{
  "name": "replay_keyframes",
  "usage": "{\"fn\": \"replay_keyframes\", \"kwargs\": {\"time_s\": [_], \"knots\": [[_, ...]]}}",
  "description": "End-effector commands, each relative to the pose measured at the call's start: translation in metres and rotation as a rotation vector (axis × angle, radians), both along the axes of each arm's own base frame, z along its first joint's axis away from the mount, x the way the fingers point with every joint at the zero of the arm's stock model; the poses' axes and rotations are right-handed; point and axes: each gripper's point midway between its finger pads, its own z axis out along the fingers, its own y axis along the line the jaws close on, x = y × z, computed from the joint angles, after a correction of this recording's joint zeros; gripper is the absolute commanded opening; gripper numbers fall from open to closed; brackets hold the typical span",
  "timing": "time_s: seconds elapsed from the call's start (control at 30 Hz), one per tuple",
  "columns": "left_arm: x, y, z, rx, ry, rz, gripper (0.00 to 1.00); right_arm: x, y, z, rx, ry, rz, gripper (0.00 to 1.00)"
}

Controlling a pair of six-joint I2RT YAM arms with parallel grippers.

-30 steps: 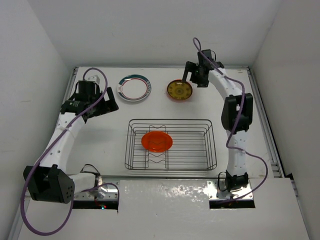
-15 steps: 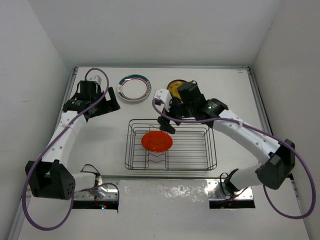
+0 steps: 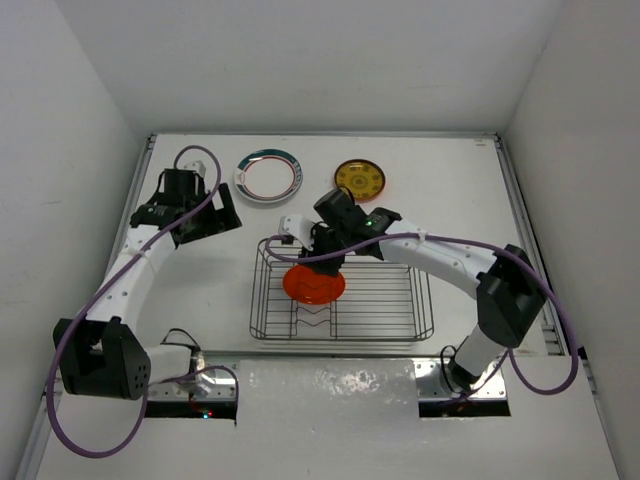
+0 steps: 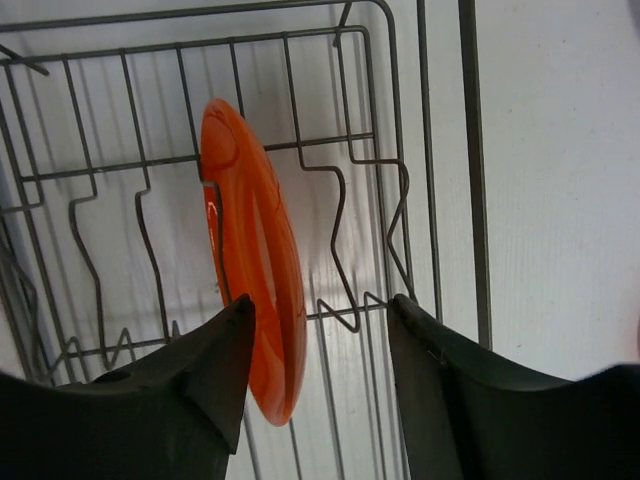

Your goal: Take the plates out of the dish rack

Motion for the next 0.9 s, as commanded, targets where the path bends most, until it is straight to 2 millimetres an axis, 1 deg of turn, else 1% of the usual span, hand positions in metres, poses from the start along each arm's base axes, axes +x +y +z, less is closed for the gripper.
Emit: {"fn": "replay_keyframes", "kwargs": {"time_s": [0.0,0.03,0.13,0.2,0.23,0.27,0.33,0.37,0.4,0.43,0.47,0.5,0.53,0.57,0.6,0.63,0.67,0.7,0.73,0.77,0.8,0.83,0.87], "knots": [[0.004,0.005,0.008,0.007,-0.056,0.015,1.00,0.010,0.011,0.011,0.039,-0.065,0.008,0.49],[0.003,0.005,0.006,0.011,-0.052,0.016,1.00,0.010,0.009,0.008,0.033,-0.061,0.008,0.42],[0.002,0.007,0.004,0.020,-0.048,0.020,1.00,0.012,0.005,0.007,0.015,-0.079,-0.001,0.34],[0.002,0.007,0.003,0.022,-0.046,0.021,1.00,0.016,0.001,0.016,0.010,-0.114,-0.021,0.26],[0.003,0.008,0.003,0.021,-0.048,0.022,1.00,0.017,-0.002,0.018,0.003,-0.119,-0.031,0.25],[0.003,0.008,0.003,0.022,-0.049,0.024,1.00,0.019,-0.003,0.028,0.013,-0.141,-0.040,0.25],[0.005,0.008,0.004,0.021,-0.052,0.024,1.00,0.025,-0.007,0.037,0.006,-0.168,-0.073,0.23],[0.006,0.008,0.004,0.020,-0.052,0.026,1.00,0.026,-0.007,0.049,0.021,-0.190,-0.070,0.22],[0.006,0.008,0.003,0.020,-0.051,0.026,1.00,0.028,-0.006,0.056,0.033,-0.203,-0.071,0.21],[0.008,0.008,0.003,0.019,-0.051,0.025,1.00,0.024,-0.005,0.061,0.039,-0.190,-0.057,0.18],[0.009,0.007,0.004,0.018,-0.052,0.024,1.00,0.026,0.001,0.080,0.073,-0.208,-0.048,0.15],[0.009,0.007,0.004,0.019,-0.051,0.025,1.00,0.025,0.002,0.091,0.089,-0.211,-0.047,0.14],[0.010,0.008,0.006,0.020,-0.055,0.026,1.00,0.023,0.001,0.100,0.095,-0.207,-0.047,0.08],[0.011,0.008,0.006,0.021,-0.057,0.027,1.00,0.026,0.005,0.123,0.129,-0.238,-0.050,0.04],[0.011,0.008,0.007,0.024,-0.057,0.029,1.00,0.027,0.004,0.134,0.141,-0.249,-0.062,0.00],[0.012,0.009,0.008,0.025,-0.060,0.032,1.00,0.033,-0.002,0.155,0.174,-0.287,-0.094,0.00],[0.012,0.009,0.008,0.027,-0.060,0.034,1.00,0.037,-0.006,0.166,0.205,-0.292,-0.130,0.00],[0.013,0.010,0.008,0.027,-0.060,0.040,1.00,0.053,-0.019,0.183,0.246,-0.328,-0.200,0.00],[0.013,0.011,0.009,0.030,-0.062,0.045,1.00,0.066,-0.026,0.194,0.279,-0.342,-0.259,0.00],[0.013,0.011,0.009,0.030,-0.060,0.049,1.00,0.077,-0.033,0.197,0.328,-0.303,-0.355,0.00],[0.013,0.012,0.009,0.030,-0.061,0.057,1.00,0.112,-0.054,0.198,0.361,-0.302,-0.493,0.00],[0.013,0.012,0.008,0.029,-0.058,0.059,1.00,0.137,-0.073,0.205,0.423,-0.264,-0.700,0.00],[0.013,0.011,0.009,0.024,-0.061,0.058,1.00,0.158,-0.093,0.199,0.443,-0.232,-0.854,0.00]]}}
